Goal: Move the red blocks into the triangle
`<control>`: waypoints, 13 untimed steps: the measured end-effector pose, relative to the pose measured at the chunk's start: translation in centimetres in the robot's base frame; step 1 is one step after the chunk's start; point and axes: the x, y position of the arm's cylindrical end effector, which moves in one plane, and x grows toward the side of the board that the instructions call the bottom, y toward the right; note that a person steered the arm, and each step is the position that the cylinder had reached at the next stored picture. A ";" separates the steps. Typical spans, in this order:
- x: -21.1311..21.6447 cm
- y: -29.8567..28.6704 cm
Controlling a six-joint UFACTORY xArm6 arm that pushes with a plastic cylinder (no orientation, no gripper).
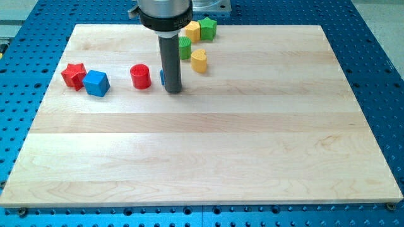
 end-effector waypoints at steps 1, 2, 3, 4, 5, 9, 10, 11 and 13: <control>0.0 -0.4; 0.0 -3.9; 0.0 -5.6; 0.0 -5.7; 0.0 -5.7; -2.3 -13.9; -3.3 -10.9; -3.3 -9.2; -1.8 -11.3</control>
